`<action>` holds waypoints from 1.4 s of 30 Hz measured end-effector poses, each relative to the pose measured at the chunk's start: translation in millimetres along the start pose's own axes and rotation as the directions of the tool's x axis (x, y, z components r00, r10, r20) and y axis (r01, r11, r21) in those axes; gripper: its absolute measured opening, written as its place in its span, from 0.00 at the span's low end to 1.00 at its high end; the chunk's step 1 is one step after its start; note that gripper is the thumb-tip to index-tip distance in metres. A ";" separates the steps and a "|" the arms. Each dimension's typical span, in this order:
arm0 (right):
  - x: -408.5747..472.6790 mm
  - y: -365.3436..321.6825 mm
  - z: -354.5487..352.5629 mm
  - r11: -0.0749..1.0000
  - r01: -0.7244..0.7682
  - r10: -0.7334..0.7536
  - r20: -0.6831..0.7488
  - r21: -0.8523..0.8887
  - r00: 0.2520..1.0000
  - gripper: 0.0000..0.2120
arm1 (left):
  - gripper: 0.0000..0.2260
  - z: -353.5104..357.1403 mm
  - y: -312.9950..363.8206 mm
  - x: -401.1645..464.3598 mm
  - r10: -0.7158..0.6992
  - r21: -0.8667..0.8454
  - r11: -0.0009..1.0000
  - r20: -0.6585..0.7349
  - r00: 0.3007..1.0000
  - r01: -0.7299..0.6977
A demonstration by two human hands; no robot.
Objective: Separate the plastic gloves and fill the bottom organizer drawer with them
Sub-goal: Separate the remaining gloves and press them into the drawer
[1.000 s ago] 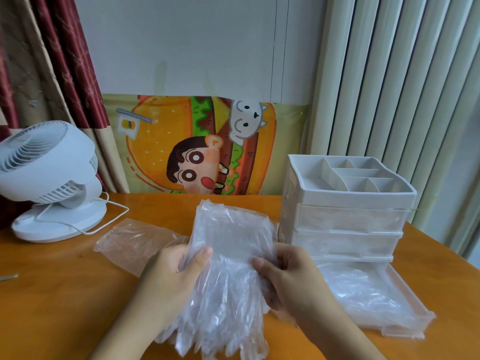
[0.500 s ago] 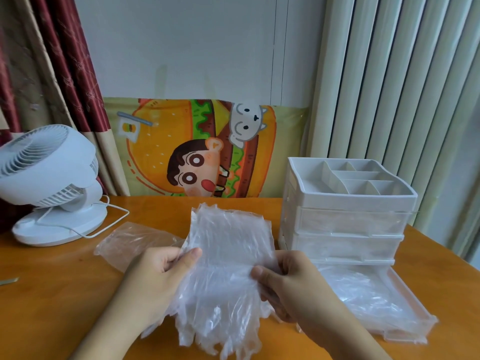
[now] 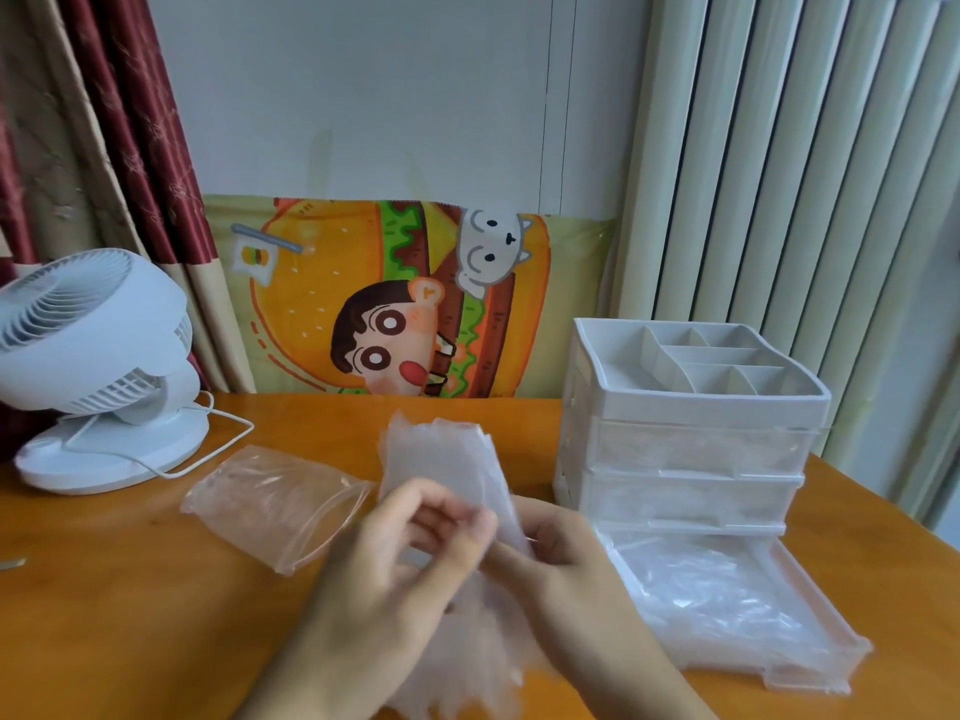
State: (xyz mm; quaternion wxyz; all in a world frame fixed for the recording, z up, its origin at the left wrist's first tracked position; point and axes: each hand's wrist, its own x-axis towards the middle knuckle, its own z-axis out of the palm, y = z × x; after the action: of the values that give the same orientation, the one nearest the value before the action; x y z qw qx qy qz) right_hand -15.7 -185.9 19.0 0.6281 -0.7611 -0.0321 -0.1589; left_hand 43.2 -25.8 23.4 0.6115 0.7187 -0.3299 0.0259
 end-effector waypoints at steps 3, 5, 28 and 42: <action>-8.0 -6.2 18.0 0.943 0.156 -0.175 -0.041 -0.296 0.984 0.09 | 0.17 10.8 2.9 -4.4 -0.047 -0.069 0.996 0.026 0.999 0.049; -10.3 -6.3 23.6 0.898 0.215 -0.244 -0.027 -0.385 0.969 0.08 | 0.13 12.0 6.0 -5.7 -0.075 -0.131 0.989 -0.029 0.997 0.070; 24.8 -77.8 -61.6 0.631 0.185 0.185 0.378 -0.753 0.907 0.13 | 0.10 -9.8 16.8 1.0 -0.161 -0.111 0.961 0.525 0.836 0.255; -44.7 -66.6 -213.5 0.715 0.361 -0.452 -0.003 -0.599 0.892 0.17 | 0.17 121.2 85.0 25.7 0.542 0.648 0.527 0.242 0.805 -0.550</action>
State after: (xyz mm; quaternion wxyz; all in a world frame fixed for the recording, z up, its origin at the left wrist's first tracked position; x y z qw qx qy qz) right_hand -117.6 -371.5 103.7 0.3136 -0.8762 -0.1016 -0.3516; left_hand -24.1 -148.6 77.6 0.2568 0.7529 -0.5064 0.3328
